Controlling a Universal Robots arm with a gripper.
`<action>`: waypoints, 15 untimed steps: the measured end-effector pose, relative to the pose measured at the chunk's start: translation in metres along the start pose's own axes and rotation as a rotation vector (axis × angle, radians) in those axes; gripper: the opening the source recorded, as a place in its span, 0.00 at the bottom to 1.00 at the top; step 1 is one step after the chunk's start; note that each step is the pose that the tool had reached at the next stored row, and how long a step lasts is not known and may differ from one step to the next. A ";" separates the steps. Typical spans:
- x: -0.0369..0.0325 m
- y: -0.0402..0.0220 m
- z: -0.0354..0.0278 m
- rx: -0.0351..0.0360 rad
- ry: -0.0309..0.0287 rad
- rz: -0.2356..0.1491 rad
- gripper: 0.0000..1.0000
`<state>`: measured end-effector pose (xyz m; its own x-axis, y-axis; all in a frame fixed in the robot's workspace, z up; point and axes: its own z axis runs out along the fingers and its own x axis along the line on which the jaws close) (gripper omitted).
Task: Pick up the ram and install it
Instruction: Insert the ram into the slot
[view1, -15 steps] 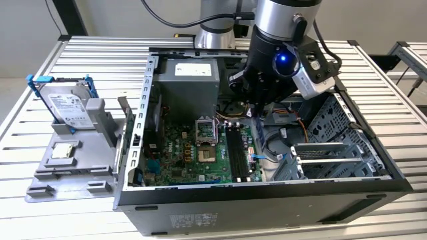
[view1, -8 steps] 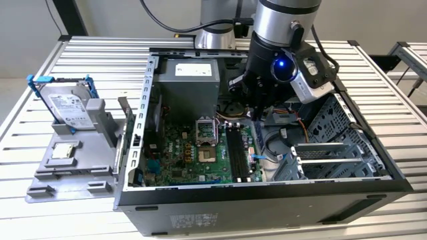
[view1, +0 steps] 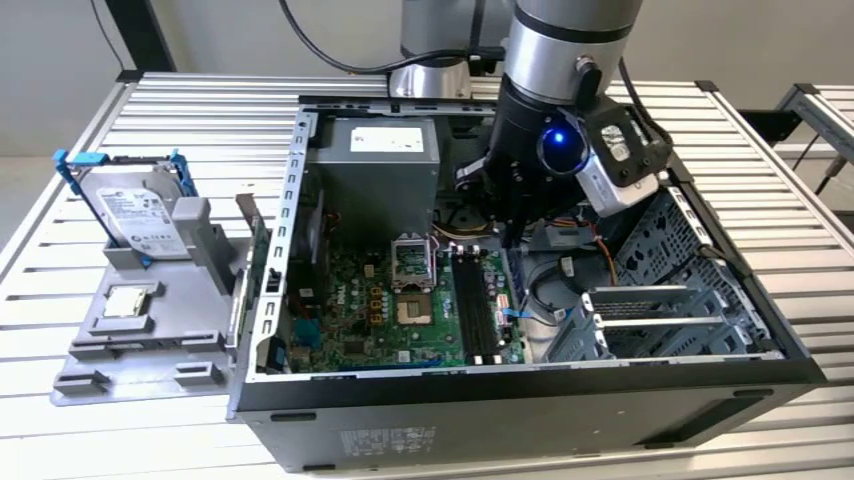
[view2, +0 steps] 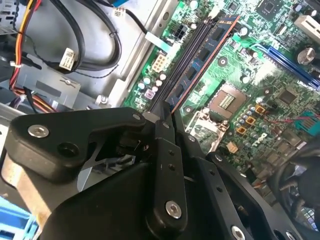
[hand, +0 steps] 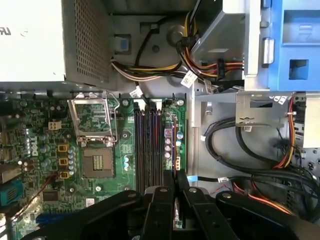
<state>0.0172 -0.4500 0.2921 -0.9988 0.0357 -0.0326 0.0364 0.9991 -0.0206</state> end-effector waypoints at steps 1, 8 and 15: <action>0.0001 0.0000 0.0017 -0.0001 0.0000 0.000 0.00; 0.0004 0.0003 0.0119 -0.0001 -0.0002 0.000 0.00; 0.0006 0.0003 0.0179 0.0002 -0.0002 0.000 0.00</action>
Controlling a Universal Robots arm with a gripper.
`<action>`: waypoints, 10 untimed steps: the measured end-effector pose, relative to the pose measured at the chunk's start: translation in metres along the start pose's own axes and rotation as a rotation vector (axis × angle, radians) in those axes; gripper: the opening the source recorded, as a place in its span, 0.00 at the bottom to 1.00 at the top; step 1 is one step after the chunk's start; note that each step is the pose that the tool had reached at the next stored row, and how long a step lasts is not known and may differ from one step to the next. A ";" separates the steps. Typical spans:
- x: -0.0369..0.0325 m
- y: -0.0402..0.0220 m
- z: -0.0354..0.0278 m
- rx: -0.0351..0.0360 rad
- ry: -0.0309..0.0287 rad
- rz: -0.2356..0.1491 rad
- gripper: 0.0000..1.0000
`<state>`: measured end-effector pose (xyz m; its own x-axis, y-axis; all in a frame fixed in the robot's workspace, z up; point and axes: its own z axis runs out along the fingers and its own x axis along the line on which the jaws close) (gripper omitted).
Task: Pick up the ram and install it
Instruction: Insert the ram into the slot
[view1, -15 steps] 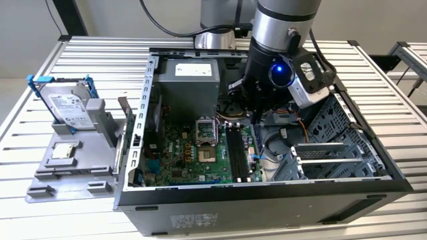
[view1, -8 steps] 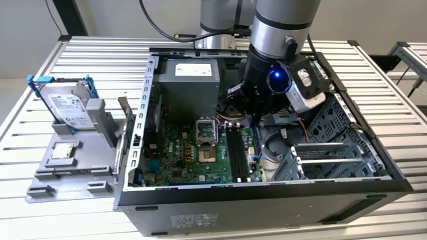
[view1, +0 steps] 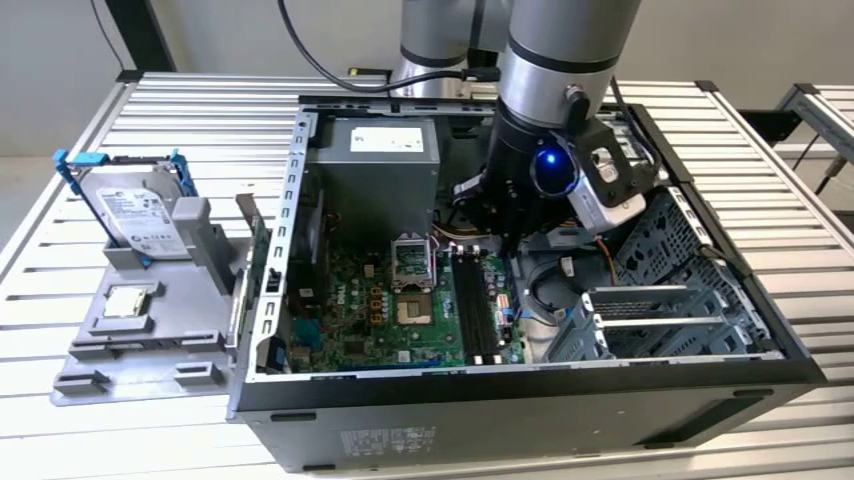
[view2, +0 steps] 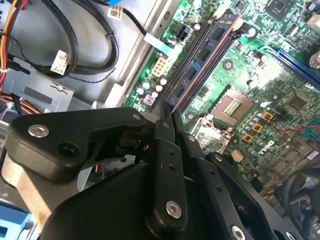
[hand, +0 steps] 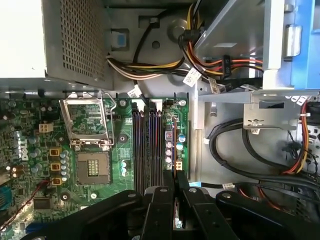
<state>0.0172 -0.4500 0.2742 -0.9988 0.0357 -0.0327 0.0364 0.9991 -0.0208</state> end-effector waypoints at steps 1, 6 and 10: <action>0.0000 0.0000 0.0000 0.0000 0.0000 0.000 0.00; 0.0001 0.0001 0.0020 -0.0003 0.0000 0.000 0.00; 0.0002 0.0001 0.0048 -0.0003 0.0000 0.000 0.00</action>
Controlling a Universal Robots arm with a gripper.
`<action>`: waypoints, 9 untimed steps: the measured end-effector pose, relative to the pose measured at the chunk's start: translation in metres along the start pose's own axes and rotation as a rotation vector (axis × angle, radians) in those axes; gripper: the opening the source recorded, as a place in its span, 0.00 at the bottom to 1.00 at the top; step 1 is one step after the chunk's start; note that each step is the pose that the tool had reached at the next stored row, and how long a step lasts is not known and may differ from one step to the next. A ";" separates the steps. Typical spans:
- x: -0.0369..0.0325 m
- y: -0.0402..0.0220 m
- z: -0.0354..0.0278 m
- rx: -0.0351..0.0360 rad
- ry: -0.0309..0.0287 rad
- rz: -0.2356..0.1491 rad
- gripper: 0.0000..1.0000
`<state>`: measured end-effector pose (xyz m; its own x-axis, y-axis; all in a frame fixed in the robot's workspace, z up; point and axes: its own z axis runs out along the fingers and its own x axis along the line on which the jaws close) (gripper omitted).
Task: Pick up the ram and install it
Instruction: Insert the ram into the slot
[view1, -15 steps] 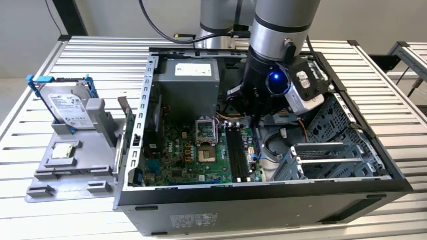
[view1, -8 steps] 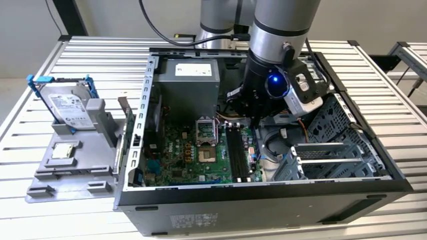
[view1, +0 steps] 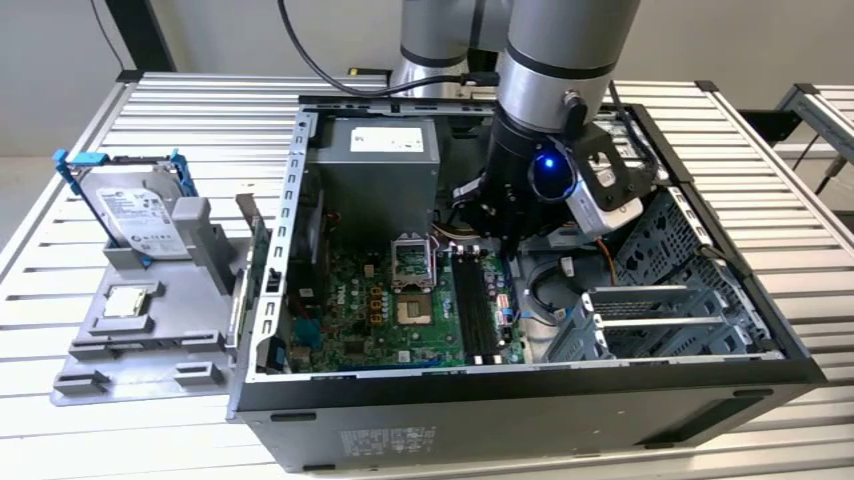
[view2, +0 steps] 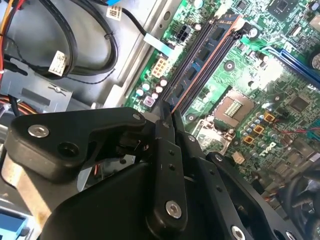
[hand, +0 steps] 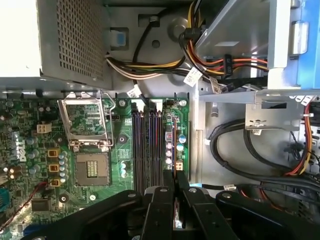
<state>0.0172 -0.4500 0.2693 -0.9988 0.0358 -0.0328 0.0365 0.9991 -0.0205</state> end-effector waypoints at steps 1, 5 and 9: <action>0.0000 0.0000 0.0005 0.0001 0.0000 0.000 0.00; 0.0001 0.0000 0.0032 0.0000 0.0000 0.000 0.00; 0.0002 0.0001 0.0067 0.0002 0.0001 0.000 0.00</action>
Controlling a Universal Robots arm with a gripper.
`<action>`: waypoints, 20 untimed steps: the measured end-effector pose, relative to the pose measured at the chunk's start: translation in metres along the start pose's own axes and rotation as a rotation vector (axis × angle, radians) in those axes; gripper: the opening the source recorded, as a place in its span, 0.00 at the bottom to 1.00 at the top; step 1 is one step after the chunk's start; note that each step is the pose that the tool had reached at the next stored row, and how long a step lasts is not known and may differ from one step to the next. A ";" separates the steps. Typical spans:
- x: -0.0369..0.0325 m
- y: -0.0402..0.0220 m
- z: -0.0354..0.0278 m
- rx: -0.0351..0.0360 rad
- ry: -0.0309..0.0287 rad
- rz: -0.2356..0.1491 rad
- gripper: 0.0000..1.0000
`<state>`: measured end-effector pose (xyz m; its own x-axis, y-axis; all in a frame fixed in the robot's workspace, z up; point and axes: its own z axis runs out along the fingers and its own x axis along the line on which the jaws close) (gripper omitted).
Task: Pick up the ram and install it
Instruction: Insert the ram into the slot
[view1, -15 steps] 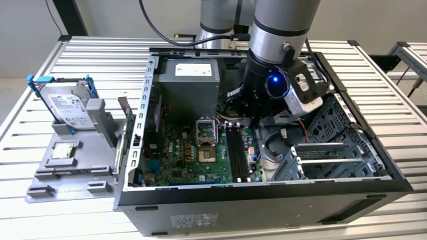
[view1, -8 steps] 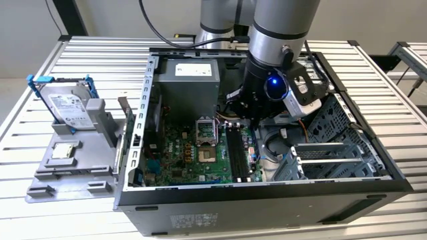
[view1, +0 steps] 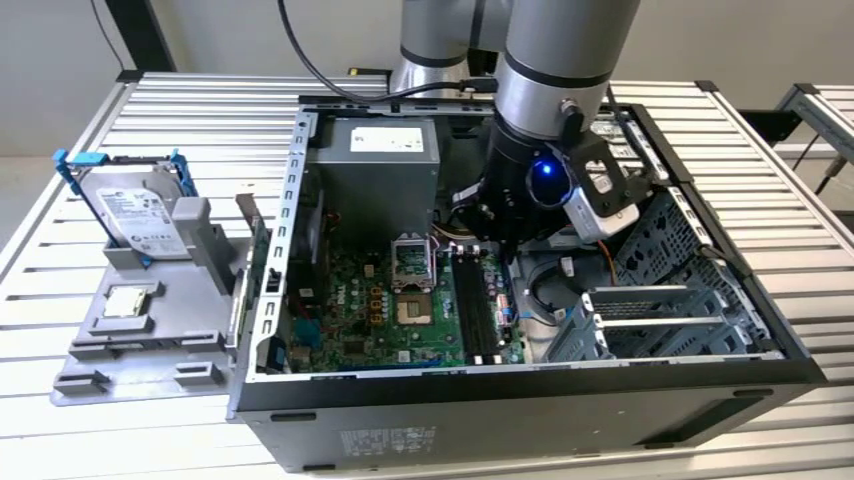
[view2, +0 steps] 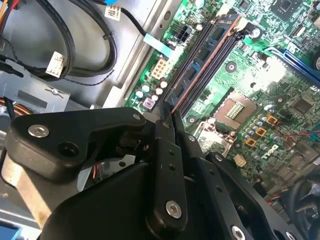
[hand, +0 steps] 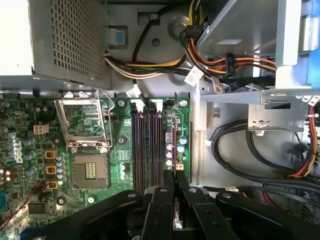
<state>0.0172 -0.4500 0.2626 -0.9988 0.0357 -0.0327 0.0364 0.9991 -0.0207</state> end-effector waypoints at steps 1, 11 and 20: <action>0.0001 0.0001 0.0016 -0.0001 0.0000 0.000 0.00; 0.0006 0.0006 0.0193 -0.0002 0.0007 -0.001 0.00; 0.0016 0.0029 0.0236 0.0037 0.0053 -0.026 0.00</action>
<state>0.0164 -0.4476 0.2389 -0.9996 0.0101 -0.0268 0.0108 0.9996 -0.0252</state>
